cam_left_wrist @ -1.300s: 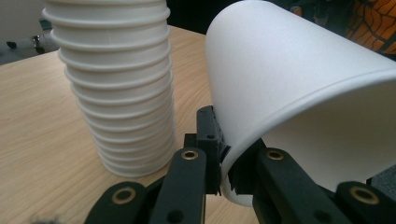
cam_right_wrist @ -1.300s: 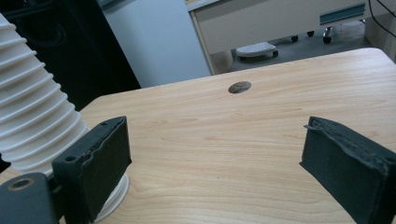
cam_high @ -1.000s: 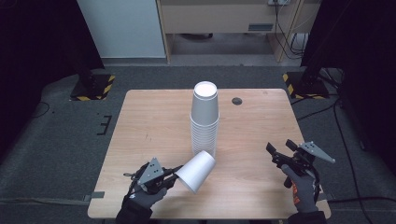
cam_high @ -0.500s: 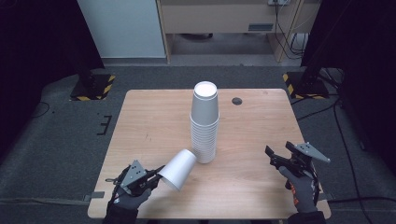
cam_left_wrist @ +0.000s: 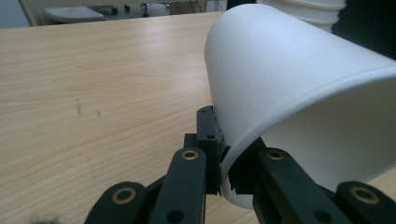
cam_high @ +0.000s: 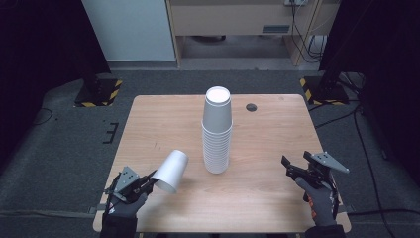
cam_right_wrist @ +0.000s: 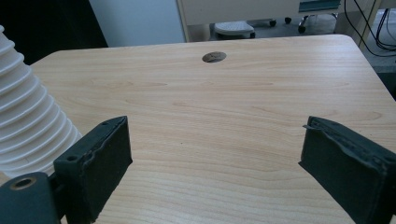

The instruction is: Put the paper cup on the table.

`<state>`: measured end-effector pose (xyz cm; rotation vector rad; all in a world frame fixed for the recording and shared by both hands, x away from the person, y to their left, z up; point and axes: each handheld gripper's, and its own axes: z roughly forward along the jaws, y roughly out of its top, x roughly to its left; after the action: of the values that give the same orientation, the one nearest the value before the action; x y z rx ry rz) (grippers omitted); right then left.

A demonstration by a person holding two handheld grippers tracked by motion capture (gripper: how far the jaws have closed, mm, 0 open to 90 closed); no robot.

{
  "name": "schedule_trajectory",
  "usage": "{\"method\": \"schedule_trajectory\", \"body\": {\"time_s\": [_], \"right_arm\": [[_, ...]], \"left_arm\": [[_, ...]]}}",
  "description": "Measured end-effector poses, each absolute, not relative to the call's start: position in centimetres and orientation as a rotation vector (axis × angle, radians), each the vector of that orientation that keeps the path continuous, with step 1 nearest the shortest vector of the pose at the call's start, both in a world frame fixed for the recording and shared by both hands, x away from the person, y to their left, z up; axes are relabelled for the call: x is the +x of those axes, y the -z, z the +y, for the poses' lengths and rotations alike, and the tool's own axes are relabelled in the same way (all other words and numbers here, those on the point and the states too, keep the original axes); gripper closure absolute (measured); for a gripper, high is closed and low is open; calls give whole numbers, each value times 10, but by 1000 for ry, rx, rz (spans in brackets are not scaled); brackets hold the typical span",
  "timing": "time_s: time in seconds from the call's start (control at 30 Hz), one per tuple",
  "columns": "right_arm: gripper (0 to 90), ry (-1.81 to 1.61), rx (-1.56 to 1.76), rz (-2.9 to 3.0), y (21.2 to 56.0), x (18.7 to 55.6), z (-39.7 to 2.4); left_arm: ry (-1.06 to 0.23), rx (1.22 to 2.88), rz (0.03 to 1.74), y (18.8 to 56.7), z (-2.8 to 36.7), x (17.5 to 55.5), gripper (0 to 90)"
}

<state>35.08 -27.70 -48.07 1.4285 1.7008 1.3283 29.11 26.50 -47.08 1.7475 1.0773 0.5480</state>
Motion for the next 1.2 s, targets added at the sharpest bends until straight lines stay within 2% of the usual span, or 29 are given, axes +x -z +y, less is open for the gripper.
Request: {"method": "schedule_trajectory", "body": {"time_s": [0.27,0.77,1.2], "right_arm": [[85,-1316,1435,1705,483,351,-279],[85,-1305,1445,1707,485,352,-281],[85,-1300,1445,1720,486,352,-283]], "left_arm": [[-537,1774,1190,471,277,299,842],[-580,1999,1328,443,303,319,844],[-521,2190,1409,421,312,340,845]]}}
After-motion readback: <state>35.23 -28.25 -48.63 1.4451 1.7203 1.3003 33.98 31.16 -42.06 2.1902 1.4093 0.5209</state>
